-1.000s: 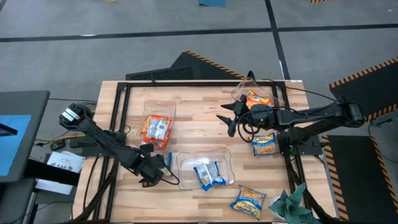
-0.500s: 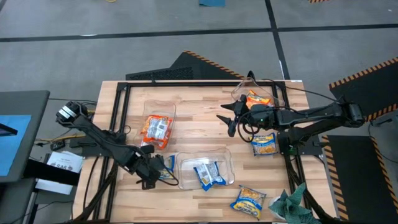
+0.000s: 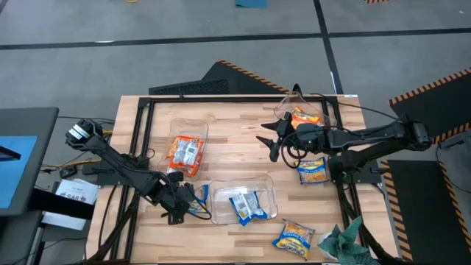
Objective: Sort Maruchan noodles
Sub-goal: Put the blue noodle pack into the bottom transparent bin
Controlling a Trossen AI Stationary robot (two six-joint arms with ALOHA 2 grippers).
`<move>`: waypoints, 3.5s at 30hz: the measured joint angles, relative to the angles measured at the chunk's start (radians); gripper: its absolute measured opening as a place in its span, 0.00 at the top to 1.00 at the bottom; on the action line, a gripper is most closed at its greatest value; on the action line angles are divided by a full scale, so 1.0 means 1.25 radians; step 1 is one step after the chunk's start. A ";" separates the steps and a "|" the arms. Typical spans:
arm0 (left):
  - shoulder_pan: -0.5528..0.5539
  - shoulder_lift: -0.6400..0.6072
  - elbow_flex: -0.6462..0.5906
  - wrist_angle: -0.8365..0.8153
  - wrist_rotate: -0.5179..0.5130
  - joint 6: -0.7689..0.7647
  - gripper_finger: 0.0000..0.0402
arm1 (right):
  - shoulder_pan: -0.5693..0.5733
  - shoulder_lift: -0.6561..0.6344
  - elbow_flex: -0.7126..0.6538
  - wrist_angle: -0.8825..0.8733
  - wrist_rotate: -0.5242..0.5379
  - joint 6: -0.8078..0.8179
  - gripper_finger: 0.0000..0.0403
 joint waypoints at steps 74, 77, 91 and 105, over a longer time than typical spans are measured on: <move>0.199 -0.053 0.044 0.491 0.018 0.544 0.54 | 0.033 -0.020 0.017 -0.012 -0.002 0.010 0.34; 0.195 -0.091 0.008 0.512 -0.035 0.566 0.54 | 0.064 -0.040 0.045 -0.117 0.019 0.054 0.34; 0.201 -0.337 -0.308 0.893 -0.070 0.609 0.54 | 0.177 -0.006 0.116 -0.988 -0.016 0.692 0.34; 0.199 -0.397 -0.308 0.865 -0.063 0.650 0.54 | 0.242 0.235 0.062 -1.018 -0.024 0.965 0.34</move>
